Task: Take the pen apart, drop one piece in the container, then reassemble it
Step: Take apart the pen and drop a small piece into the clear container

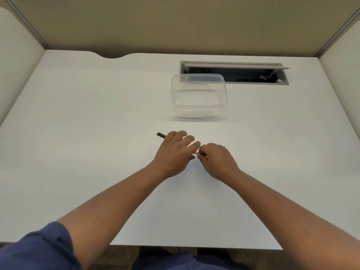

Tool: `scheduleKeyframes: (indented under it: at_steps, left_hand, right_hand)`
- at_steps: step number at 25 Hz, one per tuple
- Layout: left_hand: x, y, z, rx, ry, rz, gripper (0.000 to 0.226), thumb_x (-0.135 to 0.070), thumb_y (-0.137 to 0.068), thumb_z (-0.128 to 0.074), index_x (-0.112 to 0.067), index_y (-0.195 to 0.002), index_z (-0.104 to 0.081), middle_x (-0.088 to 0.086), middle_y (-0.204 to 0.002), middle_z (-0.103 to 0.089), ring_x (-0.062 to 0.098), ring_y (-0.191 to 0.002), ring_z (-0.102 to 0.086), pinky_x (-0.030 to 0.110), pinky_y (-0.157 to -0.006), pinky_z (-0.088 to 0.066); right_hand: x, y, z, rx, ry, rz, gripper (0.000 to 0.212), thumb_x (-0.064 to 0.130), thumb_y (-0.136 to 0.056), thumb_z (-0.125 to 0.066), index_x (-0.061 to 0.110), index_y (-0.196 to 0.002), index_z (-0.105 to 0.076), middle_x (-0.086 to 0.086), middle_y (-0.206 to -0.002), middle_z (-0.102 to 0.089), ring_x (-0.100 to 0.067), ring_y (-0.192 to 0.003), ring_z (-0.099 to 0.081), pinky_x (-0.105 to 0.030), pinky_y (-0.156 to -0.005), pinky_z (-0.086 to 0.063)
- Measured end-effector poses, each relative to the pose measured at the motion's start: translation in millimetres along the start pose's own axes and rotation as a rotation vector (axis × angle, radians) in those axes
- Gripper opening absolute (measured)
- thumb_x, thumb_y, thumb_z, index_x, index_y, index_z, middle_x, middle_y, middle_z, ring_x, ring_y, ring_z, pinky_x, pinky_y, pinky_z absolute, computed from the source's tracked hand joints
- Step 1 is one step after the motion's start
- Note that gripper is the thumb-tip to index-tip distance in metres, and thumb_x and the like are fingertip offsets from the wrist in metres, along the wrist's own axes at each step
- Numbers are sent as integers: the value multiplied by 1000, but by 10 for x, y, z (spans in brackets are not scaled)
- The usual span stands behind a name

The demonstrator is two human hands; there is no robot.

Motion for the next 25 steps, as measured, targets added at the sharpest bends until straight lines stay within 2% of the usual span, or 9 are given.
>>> scheduleKeyframes:
  at_steps: [2,4,7,9,14,17,21,25]
  left_hand:
    - [1,-7,-101,59,8,-9,33,-17,-87,-68,-25,-118,-63,-6,-100,-71,27,-98,-64,43,-88,-43]
    - [27,19,-169,92,14,-4,31,-7,-85,-64,-26,-109,-66,-6,-86,-69,27,-82,-64,41,-80,-44]
    - [137,63,-164,95,33,39,35,-1,-81,-63,-26,-105,-69,-4,-83,-67,27,-69,-59,39,-69,-46]
    - [183,95,-147,85,34,75,37,-1,-80,-62,-28,-106,-68,-5,-85,-66,27,-69,-58,38,-67,-44]
    - [175,104,-152,94,80,108,35,-3,-82,-65,-29,-105,-69,-7,-84,-66,26,-71,-58,35,-66,-40]
    - [172,80,-127,86,96,128,33,-5,-83,-67,-30,-105,-69,-8,-85,-67,25,-71,-58,35,-67,-41]
    - [208,81,-113,101,103,145,32,-5,-83,-66,-29,-104,-69,-8,-85,-66,25,-71,-58,36,-66,-43]
    - [330,138,-134,102,106,195,29,-6,-87,-63,-28,-105,-70,-8,-87,-67,26,-73,-58,34,-67,-36]
  right_hand:
    - [5,-4,11,2,-1,6,19,24,-97,-54,11,-86,-63,-1,-79,-59,-23,-71,-51,-38,-64,-46]
    - [-13,7,16,9,-12,11,18,24,-97,-55,12,-87,-64,-3,-81,-61,-24,-73,-54,-41,-65,-49]
    - [-74,39,24,19,-9,33,14,24,-96,-55,16,-90,-64,-1,-84,-61,-23,-77,-55,-40,-68,-49]
    - [-130,67,36,20,-9,38,11,26,-96,-56,19,-97,-64,1,-88,-63,-24,-83,-57,-39,-70,-49]
    - [-83,80,104,-32,50,64,20,34,-92,-60,23,-108,-64,5,-99,-67,-22,-93,-59,-34,-71,-47]
    - [3,50,96,-28,54,73,20,37,-91,-61,24,-105,-65,5,-95,-67,-23,-90,-58,-36,-72,-48]
    - [-14,52,74,1,-3,45,12,29,-94,-57,23,-97,-67,3,-84,-66,-23,-86,-57,-39,-68,-49]
    - [-92,68,105,16,18,39,18,23,-96,-51,25,-103,-67,0,-83,-68,-27,-84,-56,-41,-70,-50]
Point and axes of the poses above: each hand's wrist, its own y-axis away from the middle knuckle, its own z-axis out of the back of the hand, x = y × z, the point moved 9 cm from there along -y, towards the middle knuckle
